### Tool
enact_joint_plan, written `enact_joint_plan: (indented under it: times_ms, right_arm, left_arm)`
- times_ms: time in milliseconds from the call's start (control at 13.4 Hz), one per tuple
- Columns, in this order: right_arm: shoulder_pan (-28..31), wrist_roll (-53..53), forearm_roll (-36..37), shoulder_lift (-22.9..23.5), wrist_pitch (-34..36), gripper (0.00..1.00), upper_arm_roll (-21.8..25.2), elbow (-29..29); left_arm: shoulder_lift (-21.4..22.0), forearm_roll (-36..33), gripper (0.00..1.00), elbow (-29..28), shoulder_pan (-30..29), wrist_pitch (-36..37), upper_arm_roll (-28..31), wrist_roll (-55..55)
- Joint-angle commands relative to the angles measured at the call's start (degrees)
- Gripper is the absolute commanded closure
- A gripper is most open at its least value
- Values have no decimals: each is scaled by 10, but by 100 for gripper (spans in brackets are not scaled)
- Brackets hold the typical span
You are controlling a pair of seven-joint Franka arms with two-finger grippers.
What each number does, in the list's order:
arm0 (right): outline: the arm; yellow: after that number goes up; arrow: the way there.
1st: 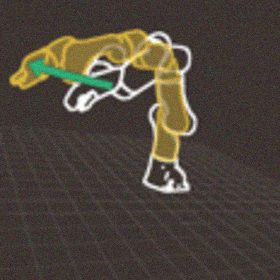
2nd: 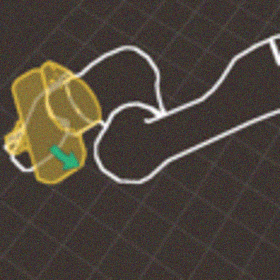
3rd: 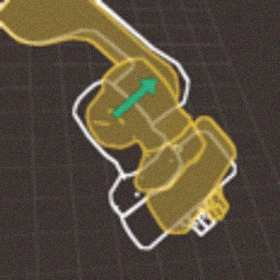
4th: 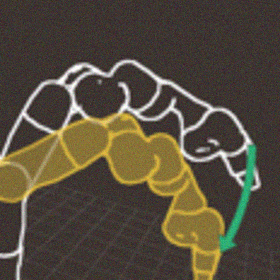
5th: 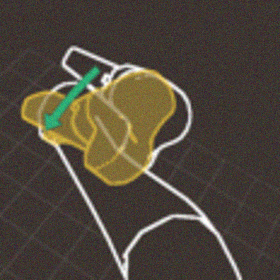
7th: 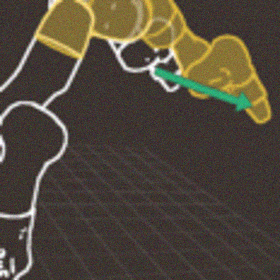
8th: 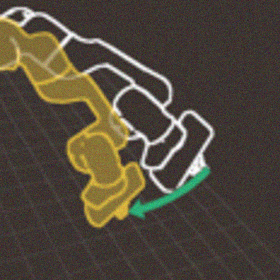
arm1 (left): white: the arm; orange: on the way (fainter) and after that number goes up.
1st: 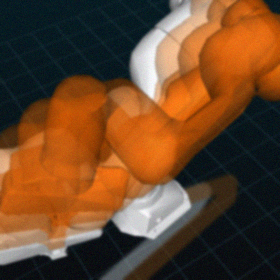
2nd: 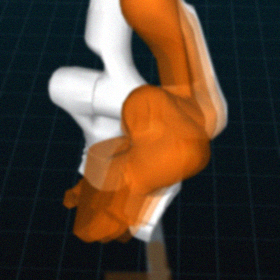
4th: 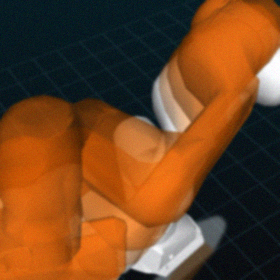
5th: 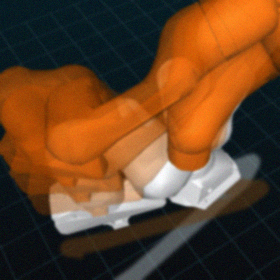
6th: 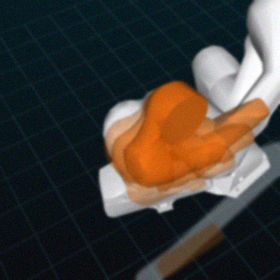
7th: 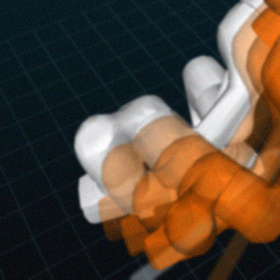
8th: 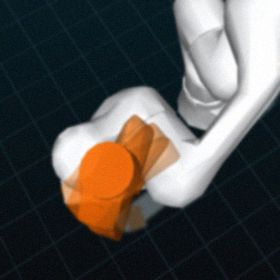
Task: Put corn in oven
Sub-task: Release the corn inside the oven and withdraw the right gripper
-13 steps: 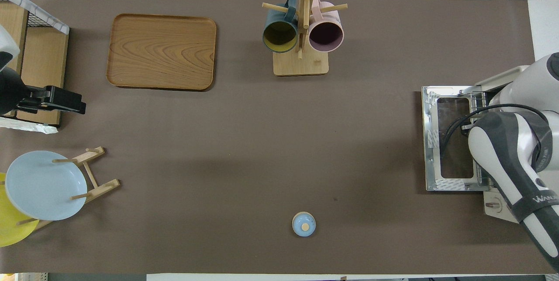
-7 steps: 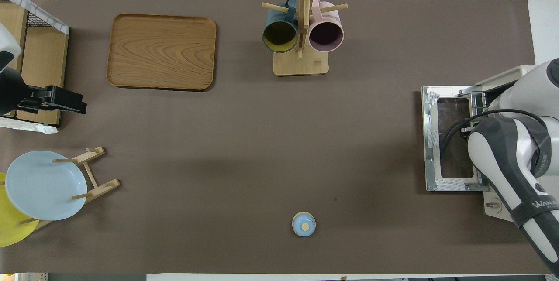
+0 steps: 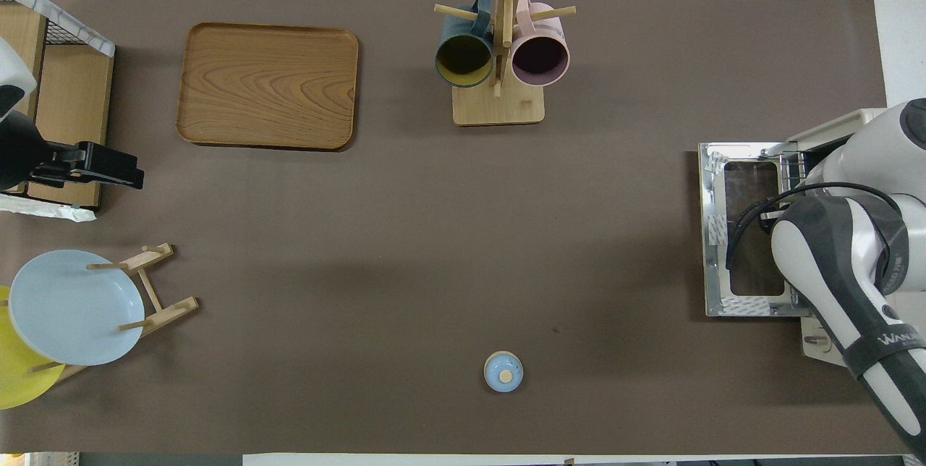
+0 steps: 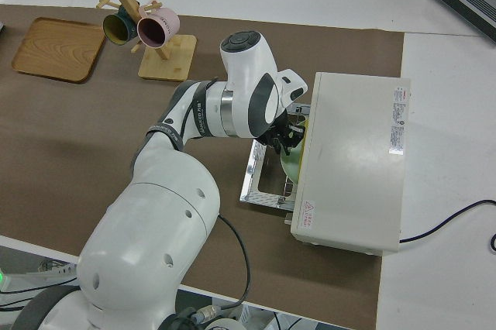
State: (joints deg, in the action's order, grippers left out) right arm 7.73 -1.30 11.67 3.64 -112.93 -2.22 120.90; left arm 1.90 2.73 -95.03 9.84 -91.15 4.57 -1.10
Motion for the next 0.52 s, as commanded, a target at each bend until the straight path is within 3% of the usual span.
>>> enact_joint_plan:
  times_ms: [0,223,447]
  right_arm:
    - [2,8,5,-7,19,77,-8,-16]
    - [-15,5,2,-7,51,77,-9,-43]
    - [-45,-41,-10,-5,35,79,-10,-40]
  left_arm:
    - [0,-2,0,9,-4,11,-3,0]
    - [0,-1,0,10,-5,11,-3,0]
    - [1,-1,0,10,-5,11,-3,0]
